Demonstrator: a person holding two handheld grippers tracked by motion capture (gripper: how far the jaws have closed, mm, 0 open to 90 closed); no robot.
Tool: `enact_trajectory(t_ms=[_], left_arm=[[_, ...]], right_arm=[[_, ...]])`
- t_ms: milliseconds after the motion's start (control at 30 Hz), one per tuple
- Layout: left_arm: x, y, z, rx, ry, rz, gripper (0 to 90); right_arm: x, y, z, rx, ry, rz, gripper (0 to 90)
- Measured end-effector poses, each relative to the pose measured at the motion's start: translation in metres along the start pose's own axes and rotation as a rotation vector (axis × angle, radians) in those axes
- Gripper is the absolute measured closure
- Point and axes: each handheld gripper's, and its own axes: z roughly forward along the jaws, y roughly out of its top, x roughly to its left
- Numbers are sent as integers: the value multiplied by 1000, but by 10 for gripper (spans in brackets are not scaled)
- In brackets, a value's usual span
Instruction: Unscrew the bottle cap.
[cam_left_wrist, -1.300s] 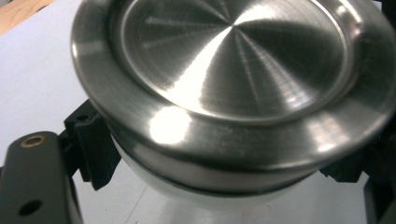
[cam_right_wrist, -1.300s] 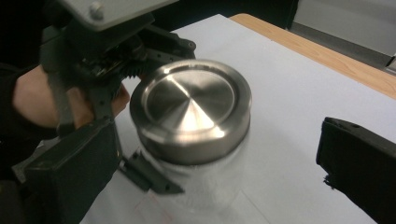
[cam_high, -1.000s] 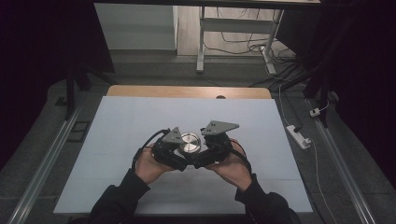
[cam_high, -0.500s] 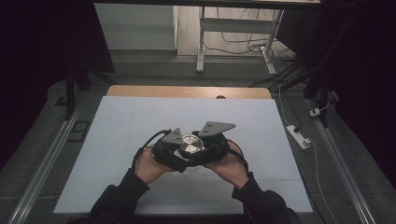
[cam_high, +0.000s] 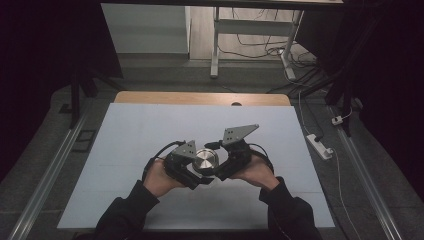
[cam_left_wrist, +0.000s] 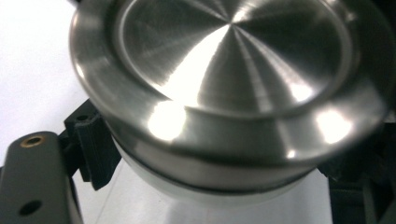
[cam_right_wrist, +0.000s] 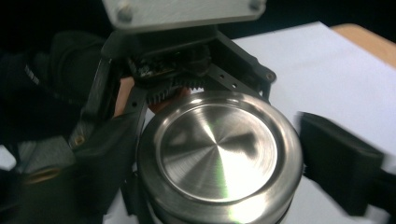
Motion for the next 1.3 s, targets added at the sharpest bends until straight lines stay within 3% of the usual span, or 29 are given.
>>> enact_trajectory(t_ms=[100, 167, 267, 467, 533, 733, 767, 933, 967, 1033, 1133, 1300], left_arm=[[2, -1, -3, -1, 50, -17, 158], [2, -1, -4, -7, 82, -38, 158], [2, -1, -4, -7, 111, -58, 158], [-1, 1, -2, 4, 124, -58, 158], [-1, 1, -2, 2, 114, -55, 158], [0, 0, -4, -23, 49, -42, 158], [0, 0, -5, -17, 17, -16, 158], [-1, -1, -4, -23, -71, 30, 158], [-1, -1, -4, -23, -71, 30, 158], [-4, 0, -2, -18, -96, 62, 158], [-6, 1, -1, -19, -84, 60, 158], [-2, 1, -7, -31, -5, 14, 158]], right_arm=[[7, 7, -7, -18, -92, 35, 0], [13, 9, -8, -11, -177, 48, 7], [21, 10, -2, 11, -271, 35, 43], [31, 10, 11, 16, -384, 4, 150], [32, 10, 12, 5, -366, 10, 193], [29, 10, 7, 3, -301, 11, 196], [25, 9, 4, 1, -245, -6, 196], [11, 3, -4, -23, -50, -47, 196], [11, 3, -4, -23, -50, -47, 196], [7, -2, -9, -35, 39, -94, 196], [7, -2, -10, -23, 53, -97, 194], [15, 9, -17, -40, -38, -29, 74]])
